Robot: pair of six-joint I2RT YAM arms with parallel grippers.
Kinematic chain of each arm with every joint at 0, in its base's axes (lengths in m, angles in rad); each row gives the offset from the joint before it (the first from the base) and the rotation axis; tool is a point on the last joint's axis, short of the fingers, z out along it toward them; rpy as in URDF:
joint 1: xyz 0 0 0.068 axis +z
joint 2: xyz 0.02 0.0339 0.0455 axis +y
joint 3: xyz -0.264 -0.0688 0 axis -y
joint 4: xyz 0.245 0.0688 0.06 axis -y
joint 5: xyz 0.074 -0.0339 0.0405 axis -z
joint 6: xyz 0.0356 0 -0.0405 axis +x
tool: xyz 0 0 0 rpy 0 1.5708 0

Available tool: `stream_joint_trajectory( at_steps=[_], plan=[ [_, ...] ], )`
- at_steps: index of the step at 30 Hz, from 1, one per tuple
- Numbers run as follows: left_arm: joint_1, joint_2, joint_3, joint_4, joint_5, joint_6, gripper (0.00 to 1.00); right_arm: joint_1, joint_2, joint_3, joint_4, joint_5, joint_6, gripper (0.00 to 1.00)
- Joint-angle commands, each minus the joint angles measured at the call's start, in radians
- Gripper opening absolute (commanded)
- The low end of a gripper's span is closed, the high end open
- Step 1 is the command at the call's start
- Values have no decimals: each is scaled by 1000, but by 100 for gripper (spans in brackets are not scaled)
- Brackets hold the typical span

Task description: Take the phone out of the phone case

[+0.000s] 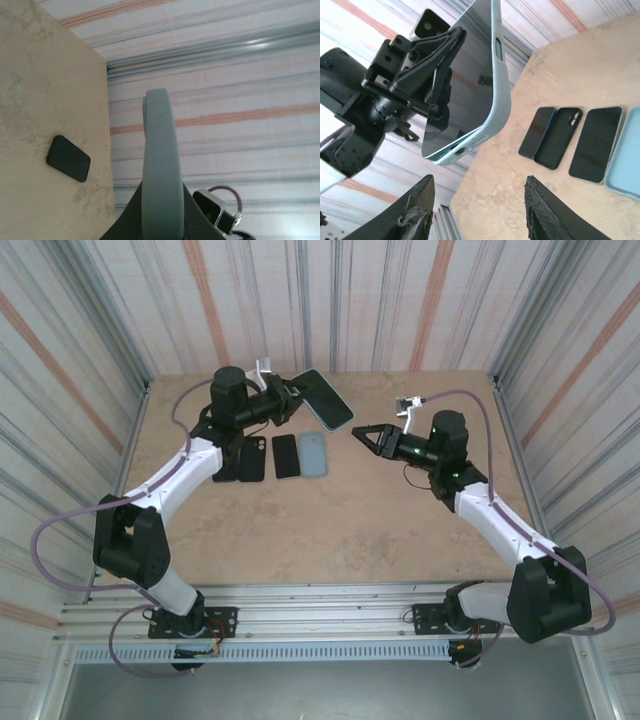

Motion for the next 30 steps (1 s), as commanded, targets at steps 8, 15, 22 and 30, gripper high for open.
stream_joint_trajectory(
  at_steps=[8, 15, 22, 30],
  plan=[
    [41, 47, 172, 177, 491, 481, 0, -1, 10, 249, -605, -130, -670, 58],
    [46, 54, 223, 89, 655, 663, 0, 46, 93, 372, -731, -178, -884, 56],
    [53, 43, 224, 38, 744, 759, 0, 95, 165, 456, -794, -196, -1005, 43],
    [69, 27, 209, 11, 750, 771, 0, 110, 210, 498, -844, -243, -1056, 33]
  ],
)
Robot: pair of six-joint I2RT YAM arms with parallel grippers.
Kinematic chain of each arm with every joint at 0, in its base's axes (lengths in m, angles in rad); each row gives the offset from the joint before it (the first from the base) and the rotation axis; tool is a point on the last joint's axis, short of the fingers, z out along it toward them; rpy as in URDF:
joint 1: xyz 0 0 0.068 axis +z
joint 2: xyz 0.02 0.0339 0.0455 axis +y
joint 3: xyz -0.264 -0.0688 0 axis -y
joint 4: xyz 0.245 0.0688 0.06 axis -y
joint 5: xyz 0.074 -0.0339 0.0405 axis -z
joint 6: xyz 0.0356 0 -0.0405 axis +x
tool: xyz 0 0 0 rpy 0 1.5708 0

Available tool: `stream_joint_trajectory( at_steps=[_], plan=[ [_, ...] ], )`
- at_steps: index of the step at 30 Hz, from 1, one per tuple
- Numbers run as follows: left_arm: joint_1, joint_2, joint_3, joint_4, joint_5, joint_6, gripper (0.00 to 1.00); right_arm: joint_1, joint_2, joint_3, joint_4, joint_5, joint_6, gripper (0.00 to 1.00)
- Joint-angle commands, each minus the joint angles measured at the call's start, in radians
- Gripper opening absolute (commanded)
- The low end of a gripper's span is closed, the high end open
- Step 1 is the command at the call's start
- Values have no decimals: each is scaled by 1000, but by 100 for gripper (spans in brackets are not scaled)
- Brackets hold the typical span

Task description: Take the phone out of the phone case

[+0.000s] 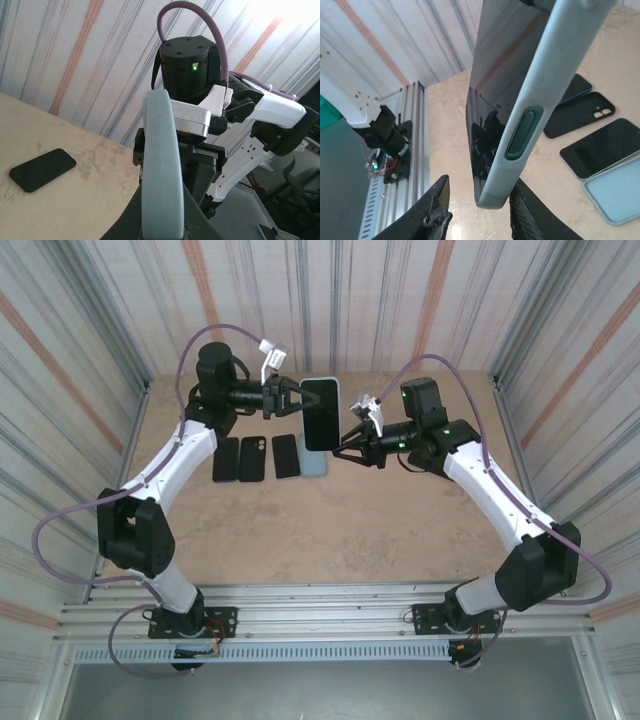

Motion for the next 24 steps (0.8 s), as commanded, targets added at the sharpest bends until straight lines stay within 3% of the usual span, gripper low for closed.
stream_joint_trajectory(
  at_steps=[1, 16, 24],
  plan=[
    [13, -40, 26, 11, 40, 23, 0, 8, 19, 40, -72, -44, -67, 32],
    [17, -43, 19, 37, 52, -31, 0, 34, 77, 112, -129, -52, -89, 21],
    [19, -44, 18, 41, 61, -42, 0, 36, 85, 116, -158, -72, -109, 23]
  ],
)
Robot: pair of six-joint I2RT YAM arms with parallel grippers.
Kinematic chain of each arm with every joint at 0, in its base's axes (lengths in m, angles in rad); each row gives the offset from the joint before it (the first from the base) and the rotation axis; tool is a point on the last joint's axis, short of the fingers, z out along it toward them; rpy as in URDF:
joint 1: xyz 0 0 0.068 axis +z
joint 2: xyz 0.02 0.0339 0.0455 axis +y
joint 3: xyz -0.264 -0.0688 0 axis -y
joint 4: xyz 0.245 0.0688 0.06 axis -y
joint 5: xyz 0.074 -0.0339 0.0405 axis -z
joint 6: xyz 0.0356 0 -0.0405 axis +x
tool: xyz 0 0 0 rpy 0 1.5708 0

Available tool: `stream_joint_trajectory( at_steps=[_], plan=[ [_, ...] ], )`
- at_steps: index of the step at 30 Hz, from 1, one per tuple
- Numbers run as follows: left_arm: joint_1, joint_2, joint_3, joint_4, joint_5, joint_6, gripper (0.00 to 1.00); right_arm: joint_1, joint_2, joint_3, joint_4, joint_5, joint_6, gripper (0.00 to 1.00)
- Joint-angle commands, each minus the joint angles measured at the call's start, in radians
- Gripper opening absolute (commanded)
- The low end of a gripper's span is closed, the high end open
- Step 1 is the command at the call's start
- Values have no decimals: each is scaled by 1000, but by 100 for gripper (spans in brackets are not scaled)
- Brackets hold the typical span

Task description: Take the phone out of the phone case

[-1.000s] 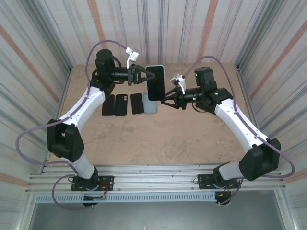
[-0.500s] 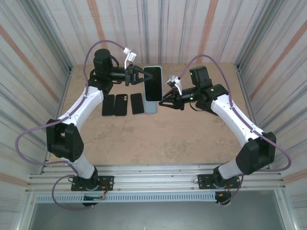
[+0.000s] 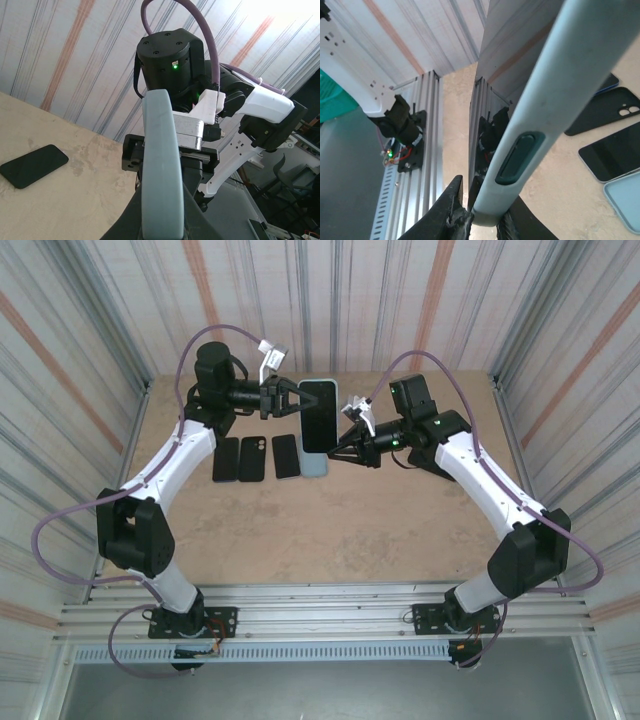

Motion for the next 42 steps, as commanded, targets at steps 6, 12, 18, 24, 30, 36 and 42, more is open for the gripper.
stream_joint_trajectory(
  at_steps=[6, 12, 18, 24, 30, 36, 42],
  plan=[
    [11, -39, 22, 37, 23, -20, 0, 8, 19, 48, -80, -31, -54, 21],
    [11, -40, 13, 65, 28, -56, 0, 9, 21, 62, -84, -24, -58, 16],
    [9, -42, 16, 64, 46, -99, 0, 12, 28, 87, -115, 36, -107, 11],
    [-9, -45, 32, 48, 74, -179, 0, 25, 15, 101, -83, 139, -147, 10],
    [-48, -43, 57, 12, 124, -221, 0, 38, 23, 157, -106, 244, -218, 9],
    [-61, -42, 68, -8, 132, -235, 0, 35, 39, 194, -94, 259, -220, 9],
    [-64, -40, 77, -15, 142, -237, 0, 35, 36, 197, -92, 291, -259, 10]
  ],
)
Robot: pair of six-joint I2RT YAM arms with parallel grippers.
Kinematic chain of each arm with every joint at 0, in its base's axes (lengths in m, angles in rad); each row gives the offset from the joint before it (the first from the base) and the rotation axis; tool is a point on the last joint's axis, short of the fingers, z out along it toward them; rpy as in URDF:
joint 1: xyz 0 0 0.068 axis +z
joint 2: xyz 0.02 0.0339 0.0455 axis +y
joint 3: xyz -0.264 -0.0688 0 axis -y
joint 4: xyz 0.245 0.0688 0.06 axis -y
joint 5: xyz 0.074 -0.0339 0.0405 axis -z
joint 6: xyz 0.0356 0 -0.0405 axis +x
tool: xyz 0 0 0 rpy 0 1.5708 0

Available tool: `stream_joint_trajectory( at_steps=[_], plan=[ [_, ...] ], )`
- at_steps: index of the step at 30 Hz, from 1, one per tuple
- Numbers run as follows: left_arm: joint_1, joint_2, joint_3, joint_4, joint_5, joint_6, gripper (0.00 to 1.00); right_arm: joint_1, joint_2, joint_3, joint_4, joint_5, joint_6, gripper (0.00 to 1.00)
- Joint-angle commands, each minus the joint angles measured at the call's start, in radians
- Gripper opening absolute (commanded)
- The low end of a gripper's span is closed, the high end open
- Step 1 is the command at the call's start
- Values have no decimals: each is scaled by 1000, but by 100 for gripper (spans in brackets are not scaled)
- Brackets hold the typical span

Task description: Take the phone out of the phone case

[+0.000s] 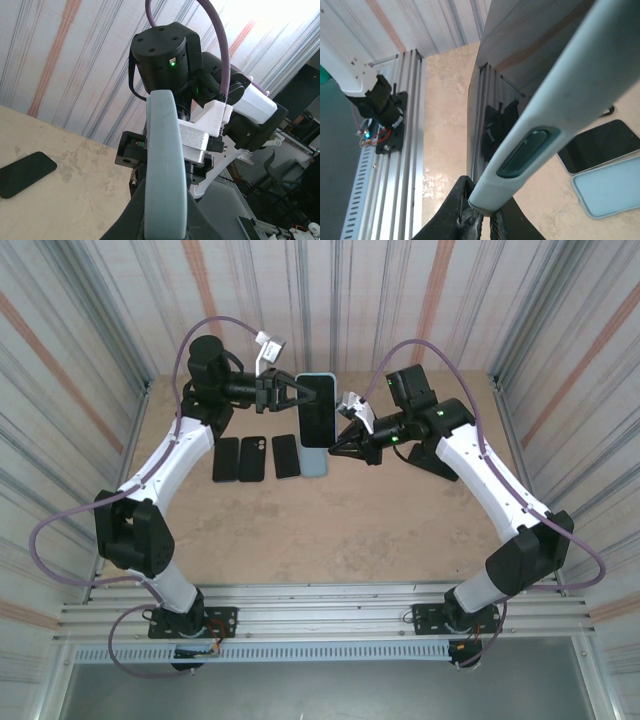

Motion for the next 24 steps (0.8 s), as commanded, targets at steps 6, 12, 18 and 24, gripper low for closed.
stream_joint_trajectory(
  at_steps=[6, 12, 18, 24],
  plan=[
    [-59, -22, 48, -78, 98, -135, 0, 0, 15, 50, 88, 146, -119, 11],
    [-60, -5, 61, -76, 94, -136, 0, 1, 17, 67, 77, 151, -132, 12],
    [-66, 3, 61, -74, 97, -141, 0, 5, 16, 73, 78, 174, -157, 12],
    [-66, 9, 56, -86, 91, -129, 0, 25, 13, 92, 77, 215, -179, 13]
  ],
)
